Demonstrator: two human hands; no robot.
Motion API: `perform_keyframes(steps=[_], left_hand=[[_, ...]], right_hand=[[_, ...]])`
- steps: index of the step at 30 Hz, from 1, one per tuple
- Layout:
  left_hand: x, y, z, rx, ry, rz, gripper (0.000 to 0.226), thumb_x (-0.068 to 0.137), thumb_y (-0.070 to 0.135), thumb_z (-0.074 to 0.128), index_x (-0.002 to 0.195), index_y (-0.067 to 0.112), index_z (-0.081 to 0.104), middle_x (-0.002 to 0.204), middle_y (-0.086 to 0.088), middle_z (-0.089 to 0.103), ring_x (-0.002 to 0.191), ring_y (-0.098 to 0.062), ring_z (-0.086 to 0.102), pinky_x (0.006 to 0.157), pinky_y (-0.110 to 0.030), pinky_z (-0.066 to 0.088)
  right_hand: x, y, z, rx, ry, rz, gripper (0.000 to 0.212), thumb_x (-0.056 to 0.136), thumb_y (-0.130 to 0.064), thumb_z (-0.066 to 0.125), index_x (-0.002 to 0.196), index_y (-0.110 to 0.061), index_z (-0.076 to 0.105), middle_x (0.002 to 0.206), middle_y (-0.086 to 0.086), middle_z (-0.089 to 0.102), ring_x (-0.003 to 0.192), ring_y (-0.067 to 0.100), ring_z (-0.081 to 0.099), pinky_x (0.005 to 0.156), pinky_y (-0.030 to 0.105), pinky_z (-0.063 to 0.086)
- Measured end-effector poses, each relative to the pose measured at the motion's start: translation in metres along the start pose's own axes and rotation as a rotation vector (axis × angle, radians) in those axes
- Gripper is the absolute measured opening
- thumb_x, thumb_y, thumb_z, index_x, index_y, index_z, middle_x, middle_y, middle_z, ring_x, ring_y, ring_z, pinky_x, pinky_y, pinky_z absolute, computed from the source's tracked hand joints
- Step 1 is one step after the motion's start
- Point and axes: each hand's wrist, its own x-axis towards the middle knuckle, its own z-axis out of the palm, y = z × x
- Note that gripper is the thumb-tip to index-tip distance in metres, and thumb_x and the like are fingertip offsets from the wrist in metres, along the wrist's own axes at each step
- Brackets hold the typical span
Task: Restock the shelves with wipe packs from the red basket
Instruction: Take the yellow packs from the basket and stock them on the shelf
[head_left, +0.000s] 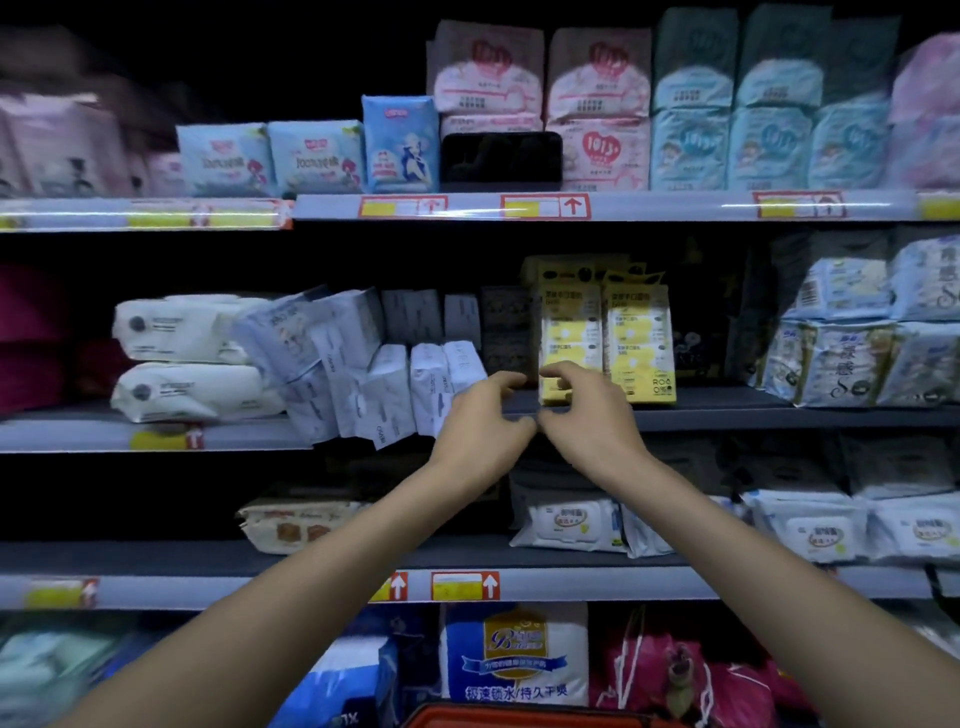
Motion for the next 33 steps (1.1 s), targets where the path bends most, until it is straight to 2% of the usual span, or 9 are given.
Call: perform_keyframes(steps=[4, 8, 11, 17, 20, 24, 27, 30, 33], left_hand=[[-0.032, -0.030, -0.054, 0.099, 0.166, 0.082, 0.044, 0.099, 0.027, 0.060, 0.143, 0.027, 0.056, 0.137, 0.006, 0.063, 0.124, -0.012, 0.058, 0.100, -0.035, 0.051], [-0.054, -0.069, -0.111, 0.144, 0.392, 0.099, 0.029, 0.104, 0.031, 0.059, 0.133, 0.031, 0.059, 0.122, 0.012, 0.066, 0.112, -0.004, 0.060, 0.093, -0.033, 0.054], [-0.062, -0.106, -0.151, 0.134, 0.517, 0.026, 0.023, 0.105, 0.032, 0.057, 0.128, 0.033, 0.059, 0.118, 0.012, 0.065, 0.106, -0.006, 0.062, 0.086, -0.036, 0.055], [-0.057, -0.189, -0.220, 0.103, 0.725, -0.166, 0.027, 0.101, 0.035, 0.052, 0.128, 0.036, 0.053, 0.118, 0.010, 0.066, 0.096, -0.013, 0.067, 0.081, -0.046, 0.057], [-0.043, -0.224, -0.244, 0.156, 0.762, -0.253, 0.035, 0.102, 0.036, 0.052, 0.135, 0.028, 0.051, 0.126, 0.003, 0.061, 0.109, -0.021, 0.063, 0.089, -0.047, 0.054], [-0.006, -0.249, -0.267, 0.188, 0.794, -0.360, 0.058, 0.101, 0.038, 0.050, 0.151, 0.010, 0.042, 0.145, -0.014, 0.050, 0.128, -0.036, 0.054, 0.105, -0.051, 0.045], [0.026, -0.255, -0.282, 0.088, 0.745, -0.428, 0.069, 0.101, 0.045, 0.043, 0.159, 0.010, 0.032, 0.157, -0.015, 0.042, 0.138, -0.037, 0.047, 0.112, -0.051, 0.041], [0.051, -0.257, -0.291, -0.180, 0.675, -0.427, 0.062, 0.090, 0.045, 0.043, 0.143, 0.014, 0.049, 0.135, -0.011, 0.062, 0.126, -0.037, 0.058, 0.102, -0.050, 0.048], [0.059, -0.263, -0.294, -0.399, 0.752, -0.426, 0.053, 0.075, 0.041, 0.049, 0.122, 0.020, 0.057, 0.101, 0.002, 0.070, 0.108, -0.037, 0.068, 0.080, -0.046, 0.052]], right_hand=[[-0.013, -0.050, 0.025, 0.094, 0.007, -0.128, 0.047, 0.094, -0.016, 0.063, 0.140, -0.024, 0.057, 0.136, 0.003, 0.058, 0.121, 0.022, 0.058, 0.087, 0.027, 0.045], [-0.034, -0.112, 0.064, 0.245, 0.041, -0.309, 0.035, 0.097, -0.017, 0.062, 0.132, -0.020, 0.062, 0.126, 0.001, 0.061, 0.112, 0.019, 0.059, 0.089, 0.035, 0.053], [-0.048, -0.160, 0.105, 0.303, 0.004, -0.390, 0.034, 0.100, -0.025, 0.059, 0.134, -0.028, 0.058, 0.126, -0.009, 0.057, 0.112, 0.008, 0.056, 0.092, 0.025, 0.050], [-0.046, -0.223, 0.190, 0.228, -0.092, -0.403, 0.046, 0.100, -0.025, 0.054, 0.146, -0.026, 0.048, 0.144, -0.007, 0.044, 0.129, 0.015, 0.049, 0.099, 0.033, 0.048], [-0.035, -0.239, 0.224, 0.154, -0.121, -0.349, 0.058, 0.100, -0.026, 0.053, 0.155, -0.022, 0.035, 0.154, -0.001, 0.033, 0.139, 0.022, 0.040, 0.105, 0.040, 0.046], [-0.023, -0.254, 0.254, 0.013, -0.132, -0.308, 0.078, 0.101, -0.030, 0.050, 0.163, -0.012, 0.005, 0.169, 0.009, 0.003, 0.155, 0.028, 0.009, 0.125, 0.041, 0.019], [-0.015, -0.264, 0.269, 0.030, -0.101, -0.240, 0.092, 0.099, -0.031, 0.053, 0.162, -0.012, -0.010, 0.169, 0.012, -0.009, 0.155, 0.034, 0.008, 0.125, 0.043, 0.018], [-0.008, -0.269, 0.281, 0.041, -0.042, -0.192, 0.098, 0.097, -0.032, 0.055, 0.160, -0.010, -0.017, 0.167, 0.014, -0.006, 0.152, 0.036, 0.013, 0.124, 0.043, 0.021], [-0.004, -0.271, 0.288, 0.064, -0.008, -0.185, 0.100, 0.094, -0.028, 0.057, 0.160, -0.011, -0.016, 0.168, 0.013, -0.003, 0.152, 0.035, 0.015, 0.123, 0.043, 0.024]])
